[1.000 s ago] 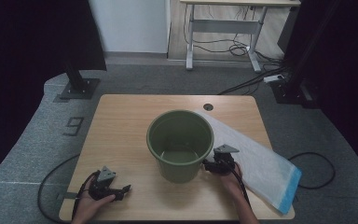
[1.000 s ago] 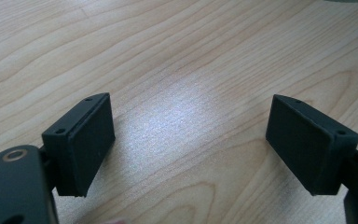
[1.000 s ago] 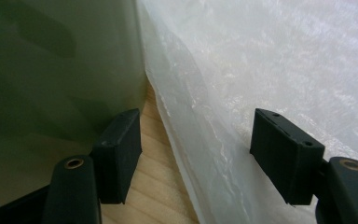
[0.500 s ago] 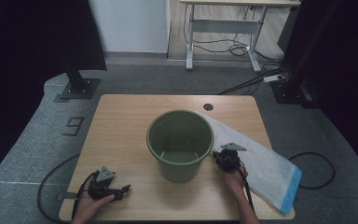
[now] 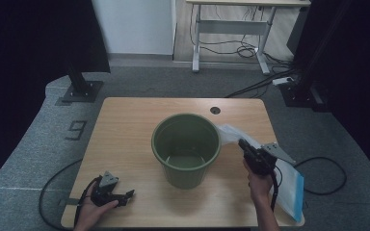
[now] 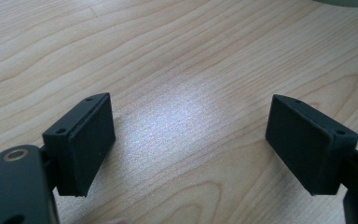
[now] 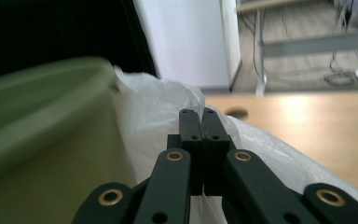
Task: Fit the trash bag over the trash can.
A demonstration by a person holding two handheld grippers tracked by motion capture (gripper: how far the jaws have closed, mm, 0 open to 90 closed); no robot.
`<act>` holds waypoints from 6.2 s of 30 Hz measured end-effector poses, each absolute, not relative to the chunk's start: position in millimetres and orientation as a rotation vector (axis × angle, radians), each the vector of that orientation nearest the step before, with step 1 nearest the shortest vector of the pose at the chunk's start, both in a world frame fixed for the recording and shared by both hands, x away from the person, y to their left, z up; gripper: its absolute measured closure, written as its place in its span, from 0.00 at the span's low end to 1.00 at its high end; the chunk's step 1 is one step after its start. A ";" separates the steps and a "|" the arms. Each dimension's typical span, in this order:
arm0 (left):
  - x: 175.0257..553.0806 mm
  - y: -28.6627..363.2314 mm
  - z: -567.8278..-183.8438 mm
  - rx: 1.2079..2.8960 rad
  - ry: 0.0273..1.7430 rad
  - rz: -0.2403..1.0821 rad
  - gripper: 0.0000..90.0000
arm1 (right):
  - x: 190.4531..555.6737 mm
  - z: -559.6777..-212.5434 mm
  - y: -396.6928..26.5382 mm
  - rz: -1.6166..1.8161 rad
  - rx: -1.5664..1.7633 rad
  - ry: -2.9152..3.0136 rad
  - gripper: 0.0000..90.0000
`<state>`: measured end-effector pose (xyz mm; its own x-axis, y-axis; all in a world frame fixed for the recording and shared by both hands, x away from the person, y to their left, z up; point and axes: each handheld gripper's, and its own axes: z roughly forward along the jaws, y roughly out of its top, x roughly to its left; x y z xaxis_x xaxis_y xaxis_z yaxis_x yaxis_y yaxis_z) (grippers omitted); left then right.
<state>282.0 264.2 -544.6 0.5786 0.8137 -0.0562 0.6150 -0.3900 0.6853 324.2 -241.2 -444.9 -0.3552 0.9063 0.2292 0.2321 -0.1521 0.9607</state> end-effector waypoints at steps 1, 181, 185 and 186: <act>282.0 264.2 -544.6 2.136 1.133 0.380 0.17 | 324.2 -444.9 -241.2 1.550 1.302 1.555 0.99; 283.3 69.0 -358.0 2.058 0.501 0.289 0.74 | 249.4 -366.4 -148.3 1.530 0.813 1.717 0.93; 290.5 73.3 -348.6 2.027 0.500 0.233 0.90 | 240.0 -375.9 -149.7 1.531 0.810 1.721 0.74; 290.5 73.3 -348.6 2.027 0.500 0.233 0.92 | 240.0 -375.9 -149.7 1.531 0.810 1.721 0.74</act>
<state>290.5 73.3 -348.6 0.8960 0.4419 -0.0442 0.2502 -0.4201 0.8723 240.0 -149.7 -375.9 -0.5710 0.8164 -0.0864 0.0092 0.1116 0.9937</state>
